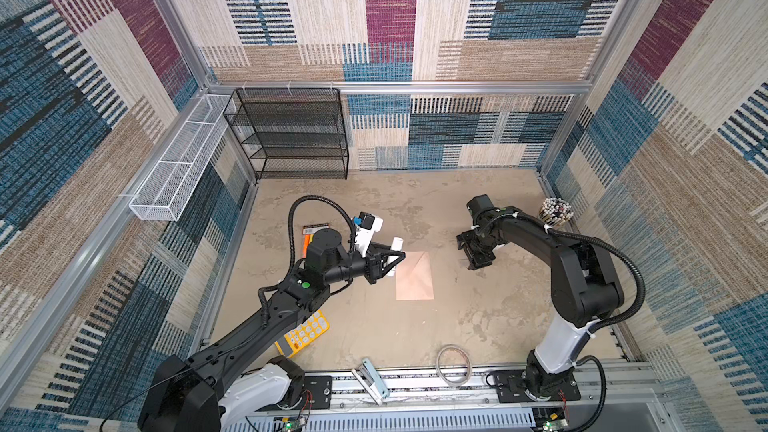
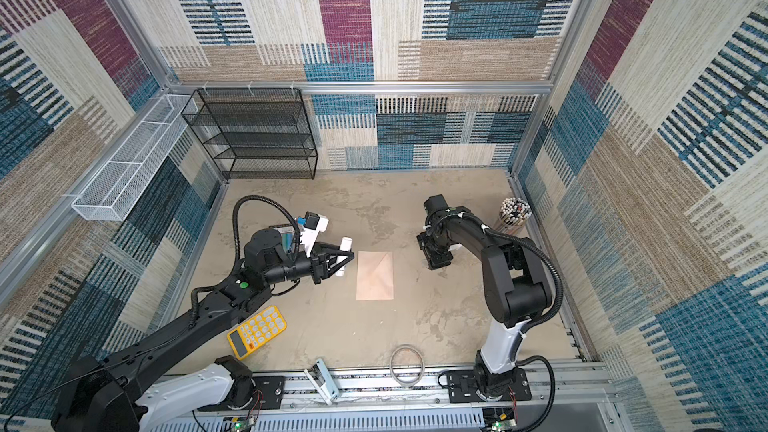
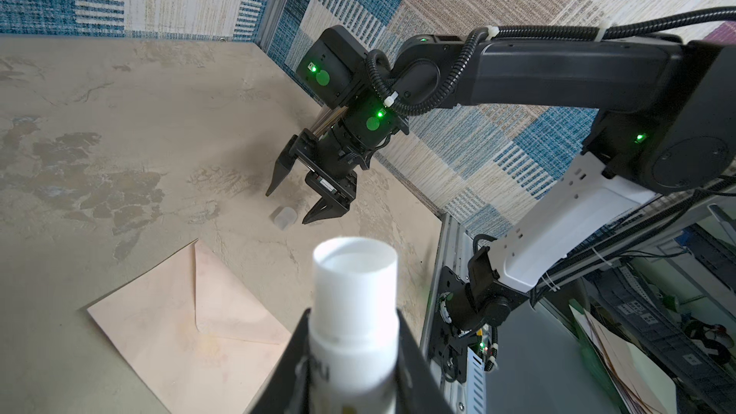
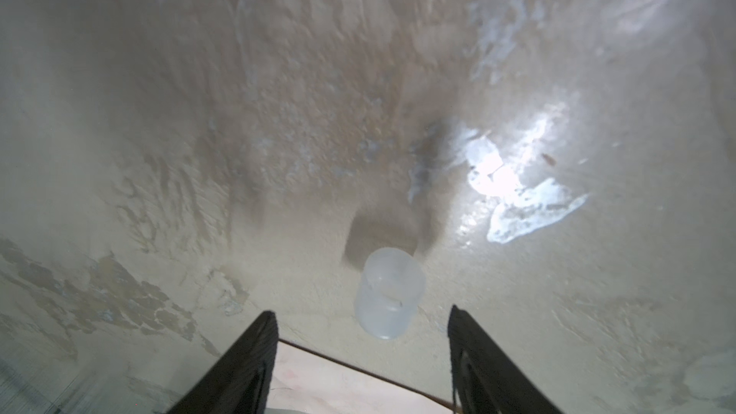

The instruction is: Place the letter into the envelope and seal it

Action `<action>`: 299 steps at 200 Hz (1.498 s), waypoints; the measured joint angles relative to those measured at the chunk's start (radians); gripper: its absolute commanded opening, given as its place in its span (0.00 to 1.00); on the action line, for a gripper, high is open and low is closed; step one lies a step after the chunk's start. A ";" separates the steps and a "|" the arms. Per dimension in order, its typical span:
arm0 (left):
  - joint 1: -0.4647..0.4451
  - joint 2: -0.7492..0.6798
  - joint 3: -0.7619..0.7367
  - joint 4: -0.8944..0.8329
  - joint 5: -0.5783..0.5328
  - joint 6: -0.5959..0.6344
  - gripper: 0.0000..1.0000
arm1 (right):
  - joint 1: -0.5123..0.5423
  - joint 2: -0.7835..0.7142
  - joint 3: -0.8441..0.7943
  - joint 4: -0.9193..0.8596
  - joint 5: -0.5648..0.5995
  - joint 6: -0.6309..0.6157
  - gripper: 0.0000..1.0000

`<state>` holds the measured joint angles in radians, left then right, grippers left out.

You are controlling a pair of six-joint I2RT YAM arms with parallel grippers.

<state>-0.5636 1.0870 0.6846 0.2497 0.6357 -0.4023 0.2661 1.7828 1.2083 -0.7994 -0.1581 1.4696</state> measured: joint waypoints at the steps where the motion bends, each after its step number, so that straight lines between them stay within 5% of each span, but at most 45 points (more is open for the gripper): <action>1: 0.000 0.000 0.000 0.000 0.000 0.001 0.00 | 0.000 0.000 -0.001 0.002 0.000 0.002 0.69; 299: 0.000 0.030 0.005 0.000 0.000 0.005 0.00 | -0.018 -0.048 -0.111 0.078 0.012 0.002 0.30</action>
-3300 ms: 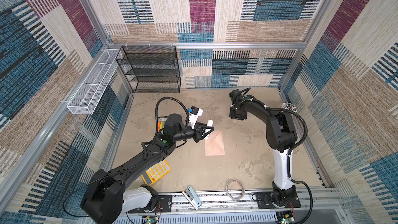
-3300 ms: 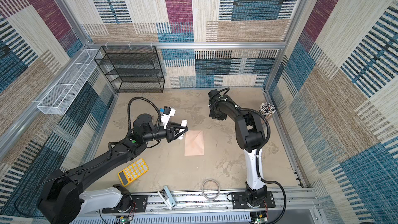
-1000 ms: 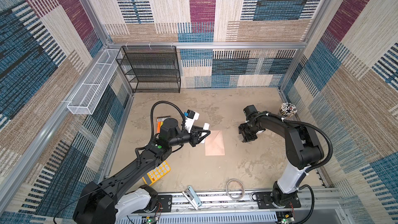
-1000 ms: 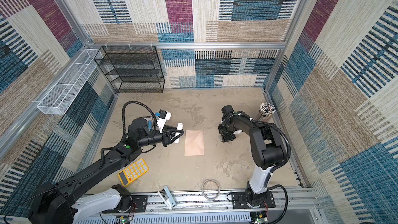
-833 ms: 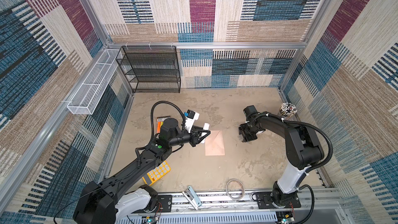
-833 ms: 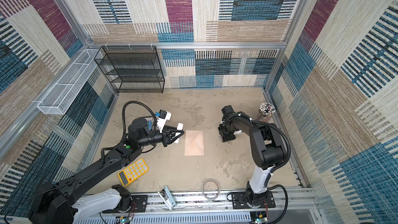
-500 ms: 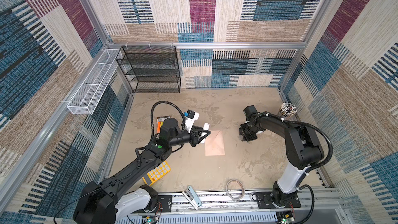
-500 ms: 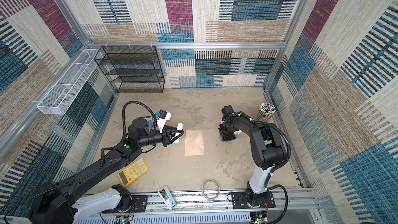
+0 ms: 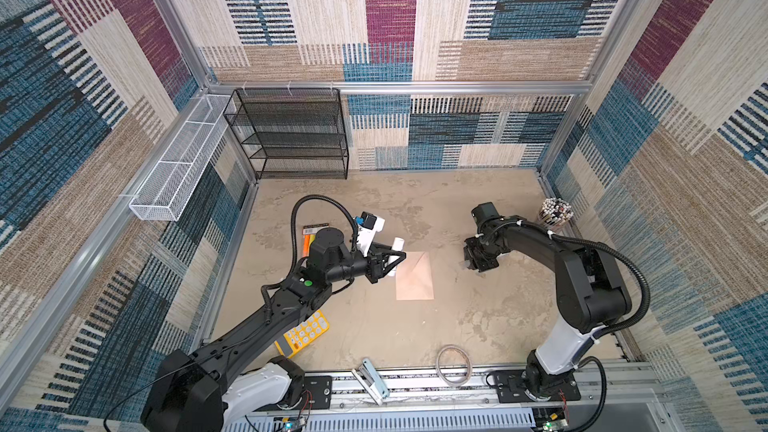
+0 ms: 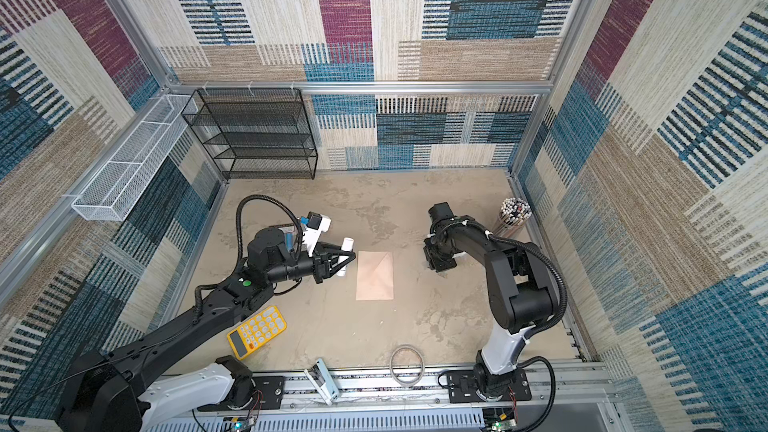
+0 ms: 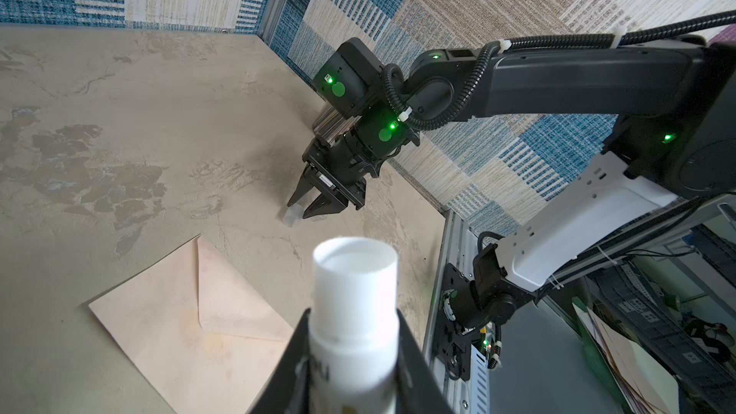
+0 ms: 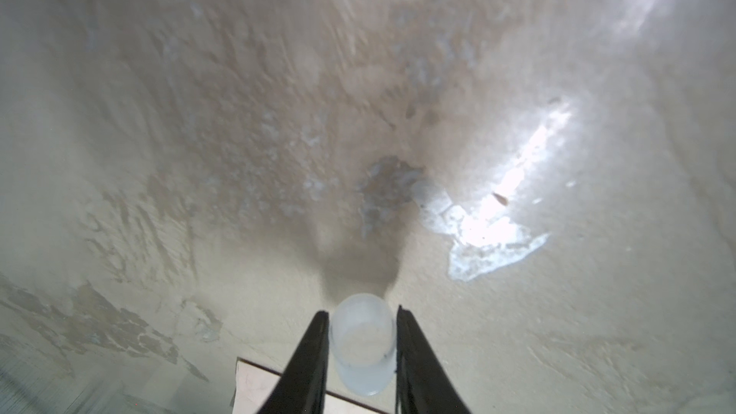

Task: Place the letter into the envelope and seal it
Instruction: 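Lift the clear cap with the right gripper toward the left gripper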

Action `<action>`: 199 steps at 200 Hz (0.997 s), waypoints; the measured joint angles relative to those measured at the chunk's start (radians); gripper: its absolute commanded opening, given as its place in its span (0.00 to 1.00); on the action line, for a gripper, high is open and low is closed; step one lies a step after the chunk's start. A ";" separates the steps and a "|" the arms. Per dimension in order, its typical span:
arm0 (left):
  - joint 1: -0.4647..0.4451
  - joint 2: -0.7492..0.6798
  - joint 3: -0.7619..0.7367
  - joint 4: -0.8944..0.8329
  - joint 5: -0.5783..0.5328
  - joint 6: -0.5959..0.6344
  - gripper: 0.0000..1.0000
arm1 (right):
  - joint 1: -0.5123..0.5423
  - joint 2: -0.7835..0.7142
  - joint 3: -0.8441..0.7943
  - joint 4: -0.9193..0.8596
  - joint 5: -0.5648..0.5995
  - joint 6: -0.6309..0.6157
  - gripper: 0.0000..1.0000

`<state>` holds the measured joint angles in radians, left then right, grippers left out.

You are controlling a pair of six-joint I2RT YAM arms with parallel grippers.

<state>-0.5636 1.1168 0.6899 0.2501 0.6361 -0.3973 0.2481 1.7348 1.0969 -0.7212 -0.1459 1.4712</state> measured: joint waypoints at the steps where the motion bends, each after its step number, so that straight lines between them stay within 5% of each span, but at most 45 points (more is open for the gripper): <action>1: 0.000 0.000 0.000 0.000 0.000 0.000 0.00 | 0.000 0.000 0.000 0.000 0.000 0.000 0.31; 79: 0.000 0.002 0.000 0.000 0.000 0.000 0.00 | 0.000 0.023 -0.024 0.025 -0.013 -0.038 0.34; 199: 0.000 0.011 0.002 0.000 0.000 0.002 0.00 | 0.002 -0.005 -0.010 0.027 -0.026 -0.066 0.26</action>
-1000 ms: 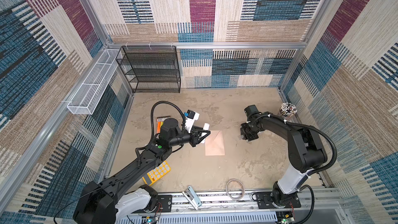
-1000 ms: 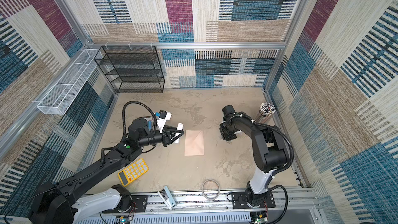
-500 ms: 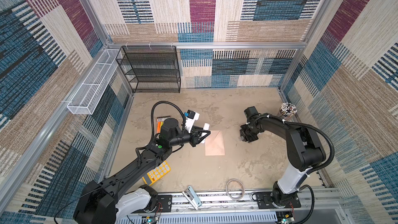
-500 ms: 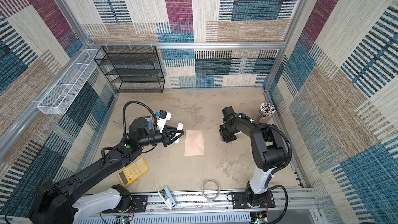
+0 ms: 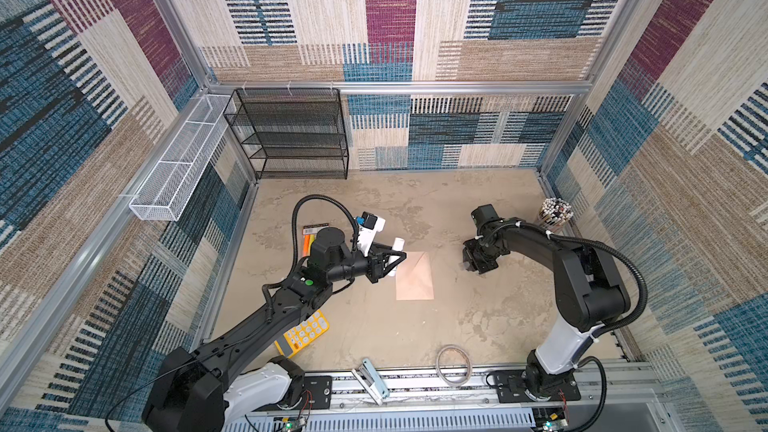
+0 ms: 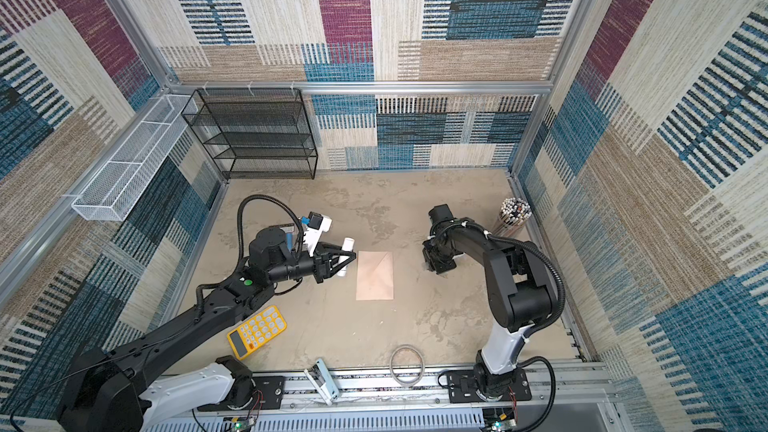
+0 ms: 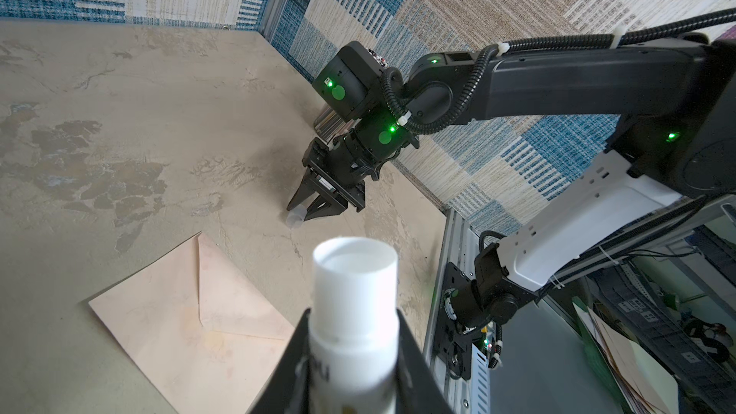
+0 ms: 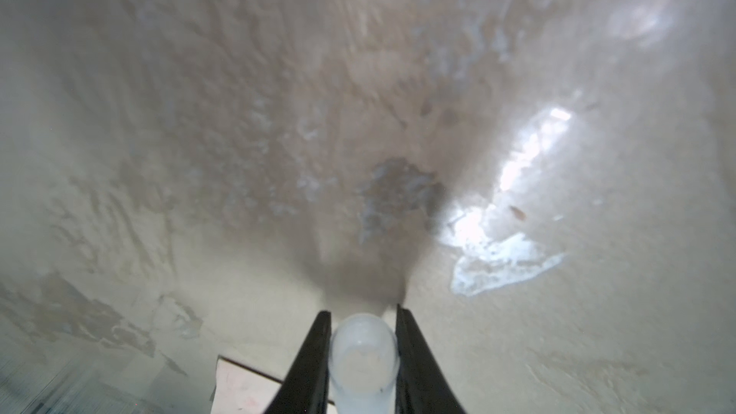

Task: Place the letter into the envelope and seal it
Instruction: 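Lift the clear cap with the right gripper toward the left gripper, then bring the clear cap in the right gripper onto the glue stick's top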

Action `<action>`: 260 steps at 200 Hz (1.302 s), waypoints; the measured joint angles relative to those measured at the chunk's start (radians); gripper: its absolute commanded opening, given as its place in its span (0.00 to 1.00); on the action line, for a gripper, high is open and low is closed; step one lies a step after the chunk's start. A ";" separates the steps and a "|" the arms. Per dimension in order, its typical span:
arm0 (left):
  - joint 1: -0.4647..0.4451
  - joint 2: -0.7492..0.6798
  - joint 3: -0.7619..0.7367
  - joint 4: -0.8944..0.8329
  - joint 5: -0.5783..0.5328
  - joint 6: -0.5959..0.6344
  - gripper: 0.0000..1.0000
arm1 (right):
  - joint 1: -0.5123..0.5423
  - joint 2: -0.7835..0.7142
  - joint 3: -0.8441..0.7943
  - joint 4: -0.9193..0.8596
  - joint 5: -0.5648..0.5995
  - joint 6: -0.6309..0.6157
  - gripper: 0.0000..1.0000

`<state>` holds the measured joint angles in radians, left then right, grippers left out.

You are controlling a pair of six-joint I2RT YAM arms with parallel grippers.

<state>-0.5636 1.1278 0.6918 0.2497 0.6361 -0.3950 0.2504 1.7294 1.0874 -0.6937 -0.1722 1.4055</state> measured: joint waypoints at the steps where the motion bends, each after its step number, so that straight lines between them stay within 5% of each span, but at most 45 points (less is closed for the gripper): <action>1: 0.000 0.000 0.000 0.000 0.000 0.000 0.00 | 0.001 -0.002 0.002 0.000 0.000 -0.002 0.26; 69: -0.011 0.094 0.045 0.000 0.002 0.017 0.00 | 0.035 -0.179 0.021 0.089 -0.004 -0.172 0.25; 134: -0.126 0.285 0.154 0.012 -0.006 0.043 0.00 | 0.053 -0.402 0.016 0.219 -0.015 -0.372 0.26; 260: -0.185 0.560 0.388 0.167 -0.027 0.034 0.00 | 0.091 -0.539 0.027 0.299 -0.069 -0.558 0.27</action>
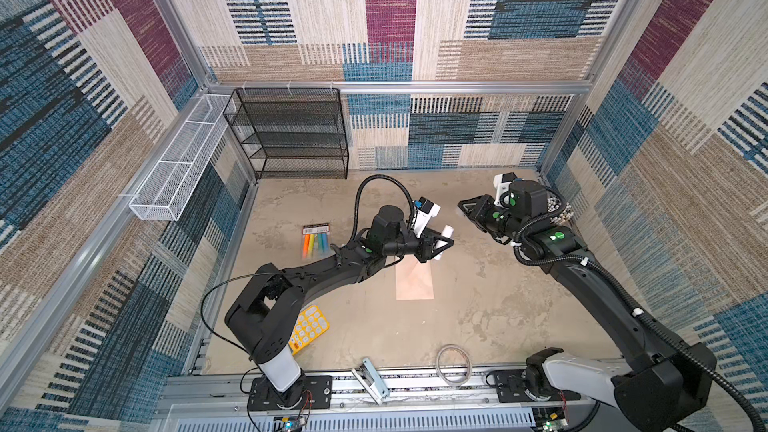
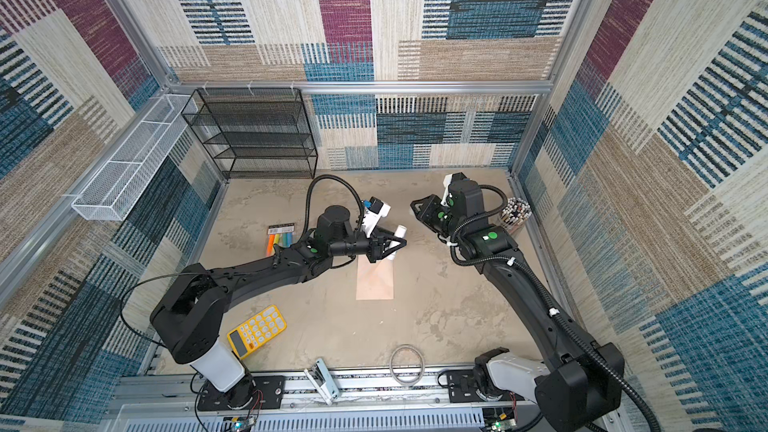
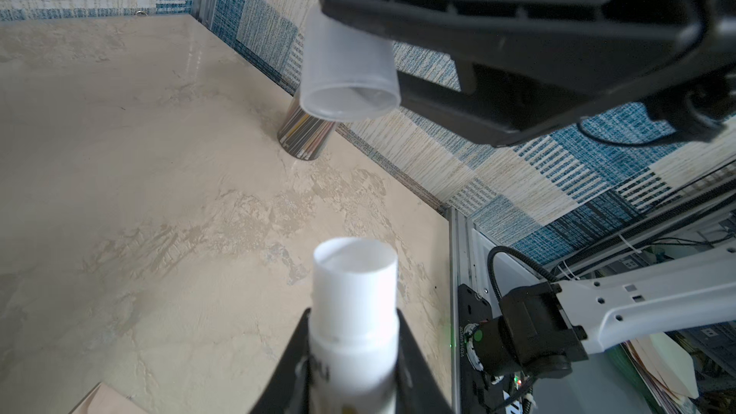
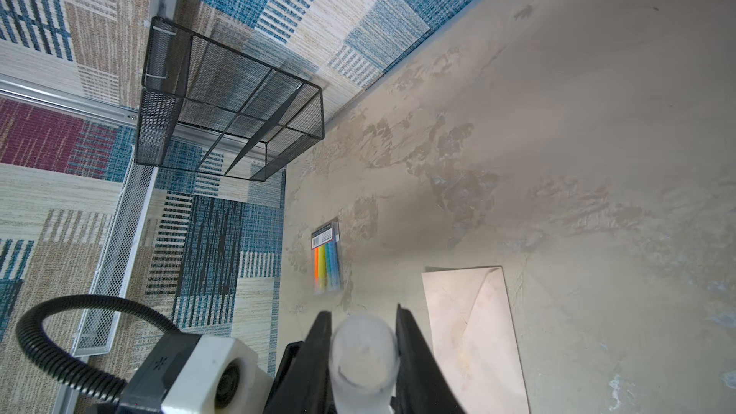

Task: Place the letter into the envelope and seal it
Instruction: 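Bring the clear cap in the right gripper onto the glue stick's top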

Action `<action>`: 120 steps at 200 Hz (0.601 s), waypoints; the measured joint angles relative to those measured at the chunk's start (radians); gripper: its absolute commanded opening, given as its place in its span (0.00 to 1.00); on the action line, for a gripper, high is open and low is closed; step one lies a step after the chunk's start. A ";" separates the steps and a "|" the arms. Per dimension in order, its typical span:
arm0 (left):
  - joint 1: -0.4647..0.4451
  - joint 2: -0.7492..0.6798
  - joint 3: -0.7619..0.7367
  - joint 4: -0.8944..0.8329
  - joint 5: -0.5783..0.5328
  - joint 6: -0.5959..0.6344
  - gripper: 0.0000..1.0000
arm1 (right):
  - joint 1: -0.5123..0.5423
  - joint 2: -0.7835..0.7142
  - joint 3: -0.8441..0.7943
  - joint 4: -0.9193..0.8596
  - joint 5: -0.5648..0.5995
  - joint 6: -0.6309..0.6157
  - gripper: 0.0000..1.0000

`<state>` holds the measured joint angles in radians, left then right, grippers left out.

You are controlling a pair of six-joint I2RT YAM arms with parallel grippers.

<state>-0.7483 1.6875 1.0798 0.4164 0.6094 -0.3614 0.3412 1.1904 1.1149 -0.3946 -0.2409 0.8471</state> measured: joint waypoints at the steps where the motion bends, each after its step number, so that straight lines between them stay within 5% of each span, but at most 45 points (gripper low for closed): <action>1: -0.001 0.001 0.001 0.001 0.000 0.000 0.00 | 0.000 0.000 0.000 0.000 0.000 0.000 0.27; 120: -0.007 0.010 0.031 0.014 -0.001 -0.002 0.00 | 0.029 -0.016 -0.019 -0.001 0.010 -0.053 0.27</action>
<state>-0.7551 1.6970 1.1107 0.4301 0.6083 -0.3637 0.3702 1.1740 1.0962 -0.3958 -0.2314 0.7940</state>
